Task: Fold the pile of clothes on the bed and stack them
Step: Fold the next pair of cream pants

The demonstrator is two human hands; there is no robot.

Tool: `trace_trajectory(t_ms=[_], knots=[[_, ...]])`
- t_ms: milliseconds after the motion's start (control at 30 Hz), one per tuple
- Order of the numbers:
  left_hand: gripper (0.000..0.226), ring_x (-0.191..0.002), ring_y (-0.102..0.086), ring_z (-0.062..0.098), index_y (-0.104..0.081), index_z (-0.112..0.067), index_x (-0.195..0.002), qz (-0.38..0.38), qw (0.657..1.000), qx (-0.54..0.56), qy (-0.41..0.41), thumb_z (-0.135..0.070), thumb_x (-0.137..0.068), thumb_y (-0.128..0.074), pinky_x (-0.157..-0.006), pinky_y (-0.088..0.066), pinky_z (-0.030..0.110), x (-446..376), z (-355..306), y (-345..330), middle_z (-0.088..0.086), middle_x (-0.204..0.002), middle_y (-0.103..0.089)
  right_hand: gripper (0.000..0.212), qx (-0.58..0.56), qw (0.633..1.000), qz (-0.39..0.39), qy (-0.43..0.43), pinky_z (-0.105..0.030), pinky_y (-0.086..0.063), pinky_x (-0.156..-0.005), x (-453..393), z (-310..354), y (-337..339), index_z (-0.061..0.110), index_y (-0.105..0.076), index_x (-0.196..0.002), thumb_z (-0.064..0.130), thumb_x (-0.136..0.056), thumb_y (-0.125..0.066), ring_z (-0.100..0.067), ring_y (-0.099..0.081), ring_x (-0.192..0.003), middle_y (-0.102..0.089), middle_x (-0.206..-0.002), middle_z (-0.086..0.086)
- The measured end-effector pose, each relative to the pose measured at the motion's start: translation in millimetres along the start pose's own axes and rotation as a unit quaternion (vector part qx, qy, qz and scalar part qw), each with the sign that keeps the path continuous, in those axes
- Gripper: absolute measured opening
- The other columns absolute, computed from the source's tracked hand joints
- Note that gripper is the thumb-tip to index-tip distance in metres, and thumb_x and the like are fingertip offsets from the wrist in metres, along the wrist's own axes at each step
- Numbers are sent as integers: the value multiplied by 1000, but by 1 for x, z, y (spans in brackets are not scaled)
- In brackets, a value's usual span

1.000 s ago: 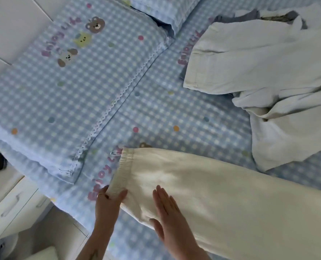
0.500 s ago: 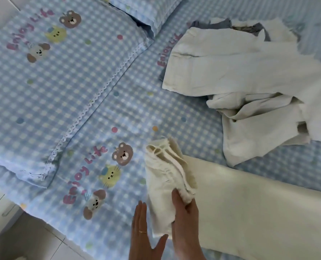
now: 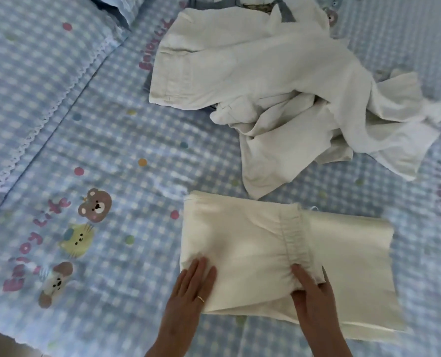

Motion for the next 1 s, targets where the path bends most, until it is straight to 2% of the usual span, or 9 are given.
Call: trace_trajectory(t_ms=[167,300,400,500,600,667,767,900,1000], knots=[[62,-146,-2,18,-39,-16,-134,60,997,-47,-29,0,-74,-33,-110,-19,33,2,6,-7,1,-159,0,27,205,976,-51,-50,-54,-56,-77,-17,-26,42,5,-61,-107,2,-81,-68,-35,-64,-93,-67,-96,-12],[70,-146,-4,17,-38,-15,-136,123,989,-69,-33,1,-67,-33,-111,-15,30,3,7,-6,0,-158,-2,18,212,972,-48,-86,-38,-58,-52,-19,-40,48,8,-58,-98,2,-84,-66,-31,-62,-88,-61,-100,-16],[78,-140,-26,26,-43,-16,-138,191,979,-73,-20,-14,-60,-39,-110,-16,29,3,6,-4,8,-155,-21,19,208,976,-23,-65,-28,-55,-47,-20,-38,45,9,-57,-102,2,-86,-64,-26,-62,-87,-61,-100,-13],[73,-142,-22,23,-38,-16,-142,178,981,-61,-41,-30,-71,-48,-113,-17,31,-13,-8,8,13,-152,-30,20,275,961,21,-1,-24,-51,-61,-26,-24,39,15,-57,-104,6,-87,-62,-25,-63,-91,-66,-98,-5],[60,-145,-15,25,-29,-11,-146,135,986,-95,-30,-34,-91,-35,-114,-15,38,-56,-18,15,13,-156,-20,39,412,904,-89,70,-39,-47,-84,-28,-10,47,9,-51,-120,11,-84,-65,-34,-57,-105,-57,-117,-12],[58,-143,-19,30,-30,-9,-145,109,984,-136,19,-34,-93,-31,-115,-17,45,-90,-13,14,16,-154,-22,52,518,812,-138,233,-45,-40,-99,-17,12,27,8,-43,-135,21,-88,-60,-36,-45,-121,-43,-135,-17],[61,-141,-23,32,-31,-10,-145,126,974,-181,44,-42,-93,-28,-111,-26,53,-117,4,-1,18,-153,-22,59,656,674,-20,340,-50,-23,-111,-18,0,-19,18,-29,-148,38,-93,-34,-28,-22,-143,-22,-156,-10],[71,-144,-17,29,-21,-14,-148,195,963,-185,39,-58,-94,-6,-114,-21,51,-118,32,-27,13,-156,-13,64,707,650,17,280,-55,-24,-112,-53,-26,-1,18,-25,-148,47,-92,-30,-28,-22,-143,-16,-157,-9],[73,-144,-15,31,-22,-8,-147,201,960,-187,51,-55,-94,-7,-114,-18,53,-123,25,-28,17,-155,-14,64,695,654,39,297,-51,-18,-111,-57,-27,2,18,-24,-149,46,-92,-33,-26,-21,-144,-18,-157,-10]])
Point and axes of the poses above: each hand's wrist, its own x-axis away from the middle knuckle, its own y-axis out of the back of the hand, z = x × y, the point moved 7 cm from there along -x, towards the middle knuckle
